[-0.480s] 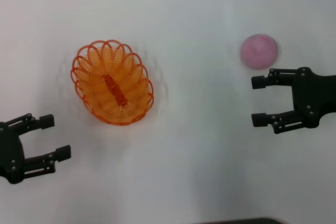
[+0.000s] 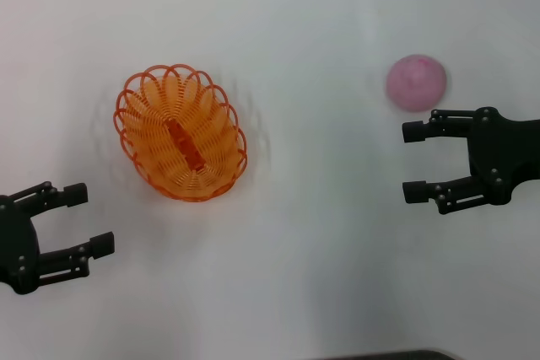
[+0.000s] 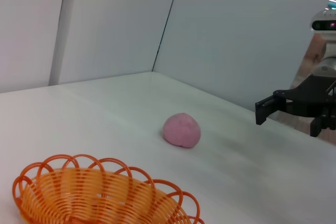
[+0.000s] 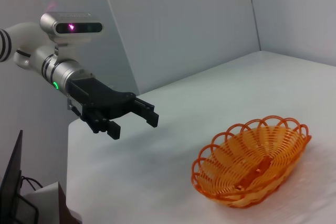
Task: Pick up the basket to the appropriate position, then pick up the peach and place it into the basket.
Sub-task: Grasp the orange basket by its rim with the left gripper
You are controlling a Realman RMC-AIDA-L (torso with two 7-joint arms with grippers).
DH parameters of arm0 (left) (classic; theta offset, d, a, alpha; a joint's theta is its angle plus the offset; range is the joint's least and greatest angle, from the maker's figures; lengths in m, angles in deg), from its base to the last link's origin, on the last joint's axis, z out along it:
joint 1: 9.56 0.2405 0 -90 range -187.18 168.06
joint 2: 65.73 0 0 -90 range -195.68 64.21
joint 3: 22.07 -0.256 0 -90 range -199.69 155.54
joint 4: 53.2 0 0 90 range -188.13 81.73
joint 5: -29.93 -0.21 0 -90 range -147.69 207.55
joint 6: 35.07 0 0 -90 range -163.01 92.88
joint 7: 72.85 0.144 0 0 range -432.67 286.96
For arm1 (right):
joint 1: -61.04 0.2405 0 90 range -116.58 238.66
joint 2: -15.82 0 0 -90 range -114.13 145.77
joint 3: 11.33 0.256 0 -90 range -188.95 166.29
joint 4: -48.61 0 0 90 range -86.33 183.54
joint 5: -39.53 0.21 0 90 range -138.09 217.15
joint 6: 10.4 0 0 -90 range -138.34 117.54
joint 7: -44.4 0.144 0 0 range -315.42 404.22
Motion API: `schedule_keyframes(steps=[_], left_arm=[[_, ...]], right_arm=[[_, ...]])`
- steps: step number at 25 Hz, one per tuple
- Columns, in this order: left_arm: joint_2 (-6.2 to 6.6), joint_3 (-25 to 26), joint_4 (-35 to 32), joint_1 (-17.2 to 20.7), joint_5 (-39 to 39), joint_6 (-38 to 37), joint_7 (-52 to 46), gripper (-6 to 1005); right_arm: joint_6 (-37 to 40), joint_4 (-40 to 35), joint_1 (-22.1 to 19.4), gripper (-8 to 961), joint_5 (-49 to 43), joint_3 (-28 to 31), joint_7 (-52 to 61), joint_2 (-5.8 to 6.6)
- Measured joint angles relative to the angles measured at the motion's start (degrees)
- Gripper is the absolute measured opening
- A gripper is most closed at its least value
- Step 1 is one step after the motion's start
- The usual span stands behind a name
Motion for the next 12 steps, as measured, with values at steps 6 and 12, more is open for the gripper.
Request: schedule_keyframes(steps=[6,12], left_arm=[[0.0,0.0,0.0,-0.2,0.0,0.0,-0.1,841],[-0.05,0.0,0.0,-0.4,0.2,0.2,-0.2,841]], right_arm=[[0.0,0.0,0.1,943,0.0,0.0,0.0,-0.02],[0.0,0.3,0.1,942,0.0,0.0,-0.2,-0.02]])
